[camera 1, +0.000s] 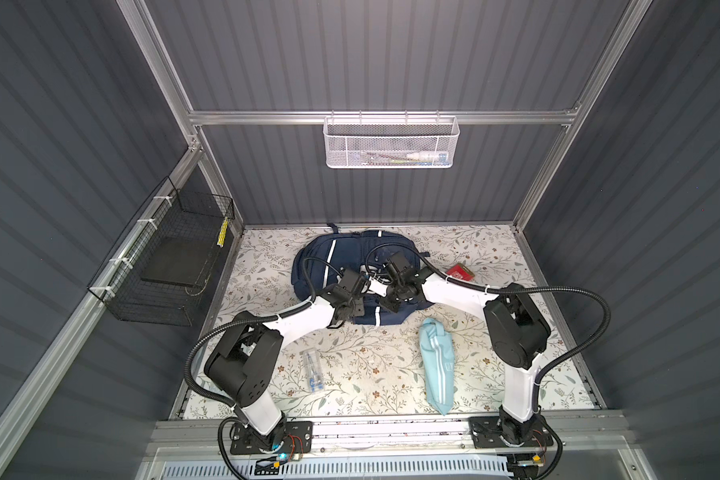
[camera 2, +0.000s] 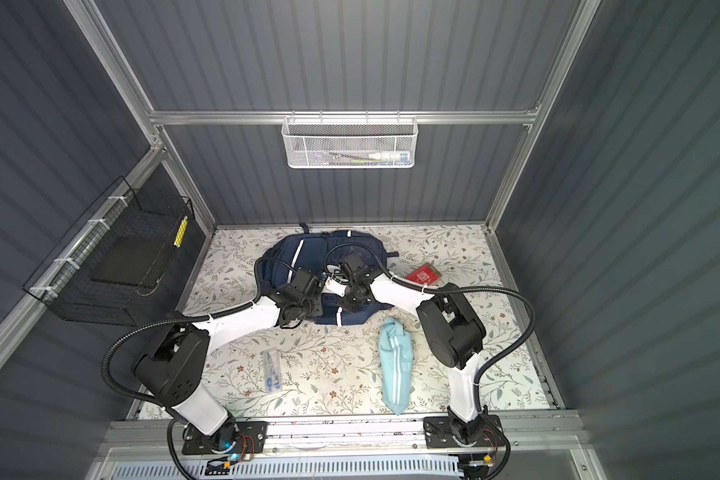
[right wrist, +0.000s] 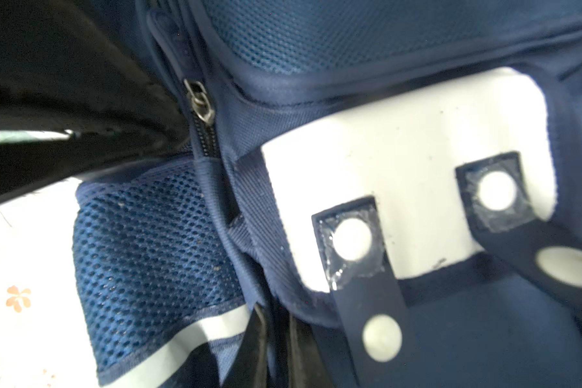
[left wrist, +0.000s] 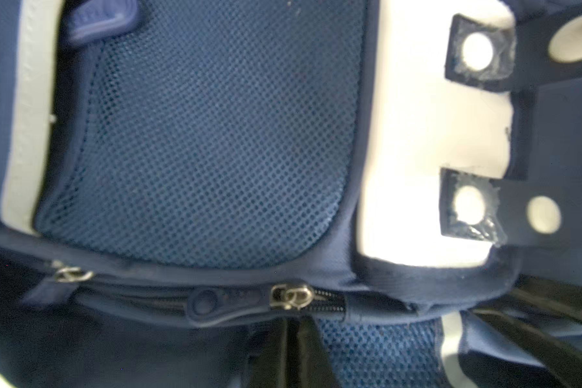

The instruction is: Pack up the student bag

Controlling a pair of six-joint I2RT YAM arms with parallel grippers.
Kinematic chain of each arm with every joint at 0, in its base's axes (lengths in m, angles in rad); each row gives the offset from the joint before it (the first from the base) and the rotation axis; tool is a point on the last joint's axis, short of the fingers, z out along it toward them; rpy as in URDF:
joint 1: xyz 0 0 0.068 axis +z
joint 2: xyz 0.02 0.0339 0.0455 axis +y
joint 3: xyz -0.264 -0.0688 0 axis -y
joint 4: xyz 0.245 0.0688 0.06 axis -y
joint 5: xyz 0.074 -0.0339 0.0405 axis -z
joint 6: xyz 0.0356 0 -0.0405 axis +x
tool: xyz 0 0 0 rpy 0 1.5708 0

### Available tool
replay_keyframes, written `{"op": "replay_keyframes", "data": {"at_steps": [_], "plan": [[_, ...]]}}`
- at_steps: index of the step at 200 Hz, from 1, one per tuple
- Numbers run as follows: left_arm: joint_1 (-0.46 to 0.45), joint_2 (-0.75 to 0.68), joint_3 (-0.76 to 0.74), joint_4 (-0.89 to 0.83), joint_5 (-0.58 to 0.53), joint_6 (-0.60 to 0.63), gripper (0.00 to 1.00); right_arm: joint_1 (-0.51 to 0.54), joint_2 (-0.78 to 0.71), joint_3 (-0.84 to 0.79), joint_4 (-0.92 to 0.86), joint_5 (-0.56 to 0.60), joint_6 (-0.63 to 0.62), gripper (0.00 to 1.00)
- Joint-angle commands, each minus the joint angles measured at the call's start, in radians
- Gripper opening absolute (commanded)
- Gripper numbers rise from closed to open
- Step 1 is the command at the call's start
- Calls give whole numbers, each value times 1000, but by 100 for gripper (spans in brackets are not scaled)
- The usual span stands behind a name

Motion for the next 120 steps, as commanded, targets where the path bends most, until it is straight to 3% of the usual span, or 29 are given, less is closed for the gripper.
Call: {"op": "replay_keyframes", "data": {"at_steps": [1,15,51,87,105,120], "plan": [[45,-23,52,-11,-66,31,8,7,31,-44,-136,-2,25,8],[80,-51,28,10,-21,31,7,6,25,-46,-136,1,26,8],[98,-92,26,24,242,-1,0,6,18,-56,-125,16,23,7],[122,-62,15,-67,102,50,0,-5,9,-64,-121,61,28,5],[122,-66,-1,-47,119,74,0,-14,-2,-65,-119,46,34,5],[90,-90,-22,14,150,107,33,-13,-9,-66,-116,26,39,6]]}}
